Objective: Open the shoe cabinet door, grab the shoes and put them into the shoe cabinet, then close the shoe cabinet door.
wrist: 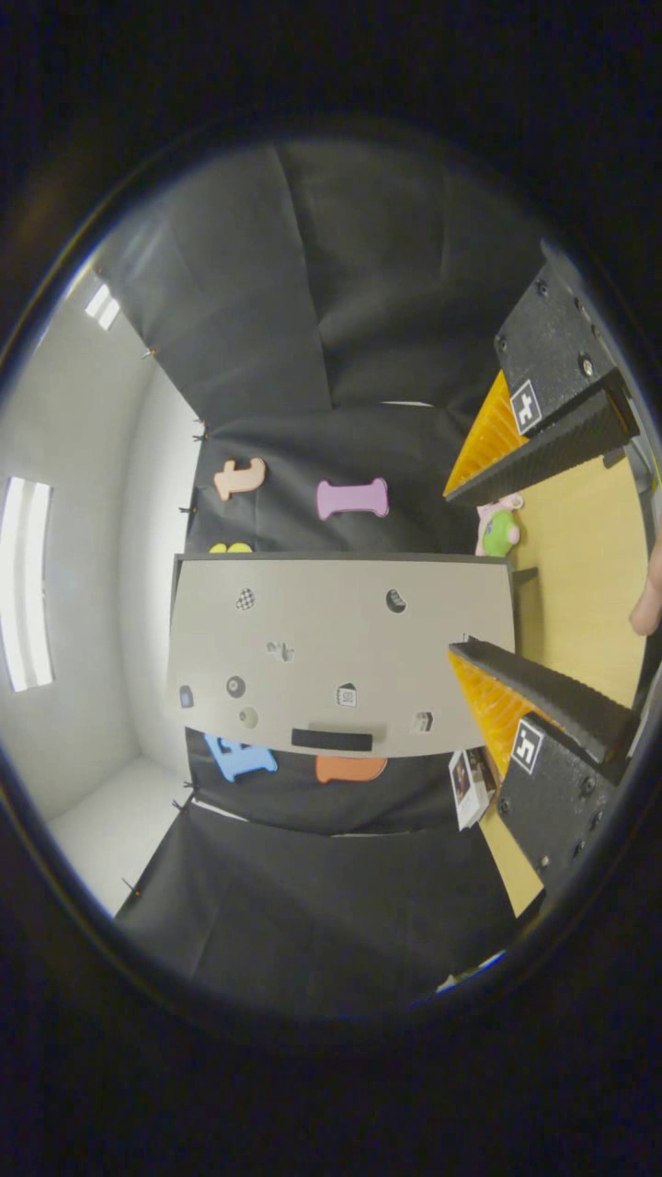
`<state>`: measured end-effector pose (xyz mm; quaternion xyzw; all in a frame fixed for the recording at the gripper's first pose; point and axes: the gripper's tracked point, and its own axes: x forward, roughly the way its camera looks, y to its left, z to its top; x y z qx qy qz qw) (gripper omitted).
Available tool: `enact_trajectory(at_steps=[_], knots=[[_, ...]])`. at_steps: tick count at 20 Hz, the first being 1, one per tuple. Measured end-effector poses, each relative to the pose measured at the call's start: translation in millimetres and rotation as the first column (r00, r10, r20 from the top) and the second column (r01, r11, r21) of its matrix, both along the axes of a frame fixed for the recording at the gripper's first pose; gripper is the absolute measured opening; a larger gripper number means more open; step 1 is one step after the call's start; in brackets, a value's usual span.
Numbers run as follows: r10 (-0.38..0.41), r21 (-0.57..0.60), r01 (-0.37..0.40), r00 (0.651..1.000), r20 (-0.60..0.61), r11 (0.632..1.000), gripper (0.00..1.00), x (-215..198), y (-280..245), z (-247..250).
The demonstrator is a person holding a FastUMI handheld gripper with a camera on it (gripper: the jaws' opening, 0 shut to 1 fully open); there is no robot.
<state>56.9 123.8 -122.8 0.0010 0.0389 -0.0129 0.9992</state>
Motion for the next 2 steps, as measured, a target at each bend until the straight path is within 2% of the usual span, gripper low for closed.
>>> enact_trajectory(at_steps=[2], knots=[[-0.01,-0.006,0.01,1.0,0.016,1.0,0.97,-1.6,-1.0,3.9]])
